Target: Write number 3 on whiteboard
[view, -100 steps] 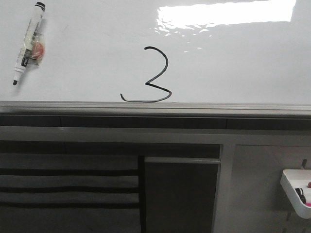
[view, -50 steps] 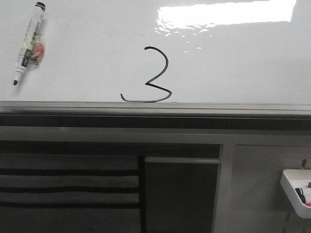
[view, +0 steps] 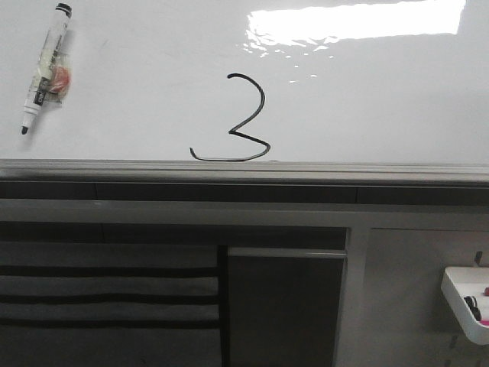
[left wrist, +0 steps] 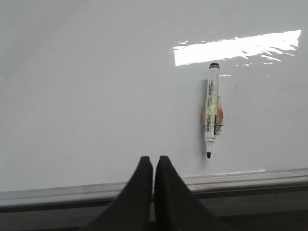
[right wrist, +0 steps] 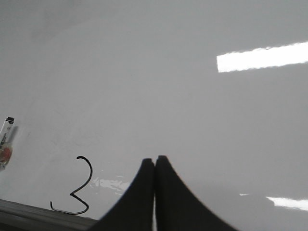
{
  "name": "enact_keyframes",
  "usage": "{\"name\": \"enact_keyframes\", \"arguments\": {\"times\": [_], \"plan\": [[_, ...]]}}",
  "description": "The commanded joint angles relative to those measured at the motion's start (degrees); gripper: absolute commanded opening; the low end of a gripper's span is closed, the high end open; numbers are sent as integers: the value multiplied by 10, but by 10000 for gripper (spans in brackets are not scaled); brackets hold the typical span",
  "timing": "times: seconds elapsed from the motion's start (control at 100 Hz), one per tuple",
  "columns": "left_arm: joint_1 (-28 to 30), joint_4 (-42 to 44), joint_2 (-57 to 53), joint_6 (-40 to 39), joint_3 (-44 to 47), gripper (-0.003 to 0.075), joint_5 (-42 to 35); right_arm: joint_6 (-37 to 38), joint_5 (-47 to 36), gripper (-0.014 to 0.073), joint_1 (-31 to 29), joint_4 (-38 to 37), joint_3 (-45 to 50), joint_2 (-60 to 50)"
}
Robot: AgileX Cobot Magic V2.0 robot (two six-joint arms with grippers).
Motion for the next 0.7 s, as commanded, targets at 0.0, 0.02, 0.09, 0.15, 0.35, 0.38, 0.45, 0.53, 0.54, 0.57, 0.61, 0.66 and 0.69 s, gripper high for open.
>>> {"name": "enact_keyframes", "arguments": {"times": [0.0, 0.02, 0.09, 0.15, 0.35, 0.38, 0.45, 0.53, 0.54, 0.57, 0.61, 0.66, 0.69], "plan": [[1, -4, -15, -5, 1, -18, -44, -2, -44, -59, -3, -5, -14, 5], [1, -4, -12, -5, 1, -18, -46, -2, -44, -60, -3, -5, -14, 5], [1, -4, -10, -5, 1, -18, -46, -2, -44, -59, -3, -5, -14, 5], [1, -4, -10, -5, 1, -18, -50, -2, -44, -60, -3, -5, -14, 5], [6, 0, -19, -11, 2, -18, -63, -2, -44, -60, -3, -5, -14, 5], [8, 27, -19, -26, 2, -18, -63, -2, -44, -60, -3, -5, -14, 5], [16, 89, -19, -82, 2, -18, -63, -2, -44, -59, -3, -5, -14, 5], [20, 141, -19, -143, 2, -18, -63, -2, -44, -60, -3, -5, -14, 5], [20, 141, -19, -144, 2, -18, -63, -2, -44, -60, -3, -5, -14, 5], [20, 140, -19, -144, 2, -18, -63, -2, -44, -60, -3, -5, -14, 5], [20, 140, -19, -144, 2, -18, -63, -2, -44, -59, -3, -5, -14, 5], [20, 140, -19, -144, 2, -18, -63, -2, -44, -59, -3, -5, -14, 5], [20, 140, -19, -144, 2, -18, -63, -2, -44, -59, -3, -5, -14, 5]]}}
